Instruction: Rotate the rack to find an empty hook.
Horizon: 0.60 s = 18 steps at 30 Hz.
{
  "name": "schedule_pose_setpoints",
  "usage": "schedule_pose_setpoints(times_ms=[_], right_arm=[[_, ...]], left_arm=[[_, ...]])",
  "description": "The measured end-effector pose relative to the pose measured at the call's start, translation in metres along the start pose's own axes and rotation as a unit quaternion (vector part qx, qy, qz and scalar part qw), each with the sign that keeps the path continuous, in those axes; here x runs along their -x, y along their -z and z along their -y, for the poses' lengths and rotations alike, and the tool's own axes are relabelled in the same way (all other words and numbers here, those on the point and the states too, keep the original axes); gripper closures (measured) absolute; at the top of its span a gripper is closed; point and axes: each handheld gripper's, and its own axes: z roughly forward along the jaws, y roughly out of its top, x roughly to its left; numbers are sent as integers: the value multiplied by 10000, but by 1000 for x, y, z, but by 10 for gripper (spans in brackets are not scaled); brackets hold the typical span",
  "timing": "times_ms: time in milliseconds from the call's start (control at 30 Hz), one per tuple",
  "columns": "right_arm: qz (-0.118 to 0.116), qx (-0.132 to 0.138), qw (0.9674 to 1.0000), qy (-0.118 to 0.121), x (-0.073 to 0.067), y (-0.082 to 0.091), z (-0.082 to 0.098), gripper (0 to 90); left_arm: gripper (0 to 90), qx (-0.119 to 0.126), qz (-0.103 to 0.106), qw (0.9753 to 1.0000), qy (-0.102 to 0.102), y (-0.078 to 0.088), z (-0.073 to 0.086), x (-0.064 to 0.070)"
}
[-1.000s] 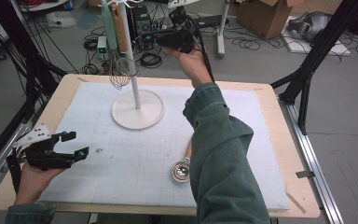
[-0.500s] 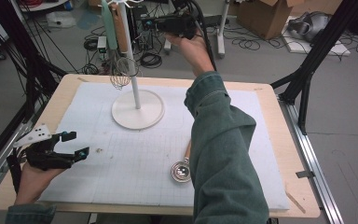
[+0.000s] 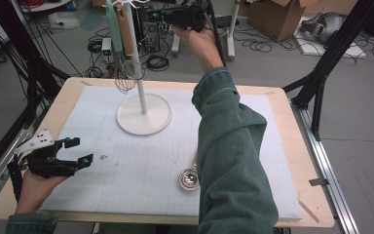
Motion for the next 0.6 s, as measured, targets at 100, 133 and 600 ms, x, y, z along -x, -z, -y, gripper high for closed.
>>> schedule_pose_setpoints(times_ms=[100, 133, 600], right_arm=[[34, 10, 10000, -26, 2, 1, 1, 896], [47, 0, 10000, -29, 3, 1, 1, 896], [51, 42, 10000, 3, 12, -7, -8, 897]], left_arm=[[139, -2, 7, 10000, -12, 0, 0, 0], [139, -12, 1, 10000, -16, 0, 0, 0], [139, -19, -60, 10000, 25, 2, 1, -3]])
